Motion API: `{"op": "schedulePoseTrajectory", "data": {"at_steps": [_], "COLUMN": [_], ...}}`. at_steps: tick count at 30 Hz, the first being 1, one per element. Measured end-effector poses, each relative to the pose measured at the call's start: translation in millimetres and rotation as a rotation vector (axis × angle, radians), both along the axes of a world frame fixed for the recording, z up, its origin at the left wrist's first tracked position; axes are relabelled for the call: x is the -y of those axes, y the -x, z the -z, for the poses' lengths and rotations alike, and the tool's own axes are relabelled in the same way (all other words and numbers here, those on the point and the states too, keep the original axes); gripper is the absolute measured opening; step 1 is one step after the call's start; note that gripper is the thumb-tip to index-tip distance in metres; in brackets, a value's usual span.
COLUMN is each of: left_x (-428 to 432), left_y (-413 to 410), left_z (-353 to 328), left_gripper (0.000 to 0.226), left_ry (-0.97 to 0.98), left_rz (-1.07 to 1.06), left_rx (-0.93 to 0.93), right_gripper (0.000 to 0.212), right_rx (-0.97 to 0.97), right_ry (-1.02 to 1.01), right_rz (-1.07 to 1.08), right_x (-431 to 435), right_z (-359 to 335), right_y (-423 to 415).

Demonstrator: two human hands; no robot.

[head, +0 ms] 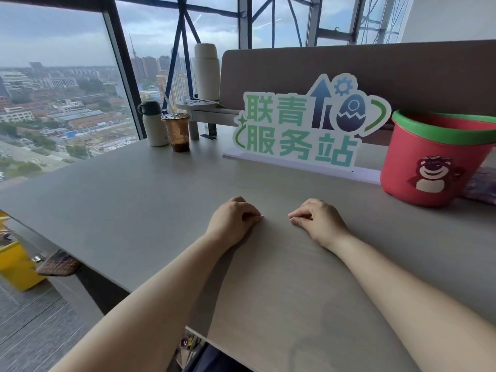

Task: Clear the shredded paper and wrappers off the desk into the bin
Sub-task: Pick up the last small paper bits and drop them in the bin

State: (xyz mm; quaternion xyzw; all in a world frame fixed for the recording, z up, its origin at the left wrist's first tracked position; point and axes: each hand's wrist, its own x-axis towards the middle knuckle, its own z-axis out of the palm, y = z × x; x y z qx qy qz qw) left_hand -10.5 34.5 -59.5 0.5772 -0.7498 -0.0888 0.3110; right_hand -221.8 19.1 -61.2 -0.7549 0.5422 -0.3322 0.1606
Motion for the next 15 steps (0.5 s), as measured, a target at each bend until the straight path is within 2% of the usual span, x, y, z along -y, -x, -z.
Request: {"op": "schedulePoseTrajectory", "data": {"at_steps": [8, 15], "left_x": [-2.1, 1.6], "left_y": [8.4, 12.2], "left_z": [-1.7, -6.4], "left_gripper": [0.014, 0.017], "left_ry": [0.026, -0.046], "left_rz": [-0.032, -0.021], "left_rx": [0.085, 0.174], "right_gripper": [0.004, 0.009], "right_rx": [-0.082, -0.161], "right_ry": [0.028, -0.003], "right_rz": [0.040, 0.075], "right_x": [-5.2, -5.5], "right_z": [-4.2, -7.2], "right_y": [-4.0, -7.3]}}
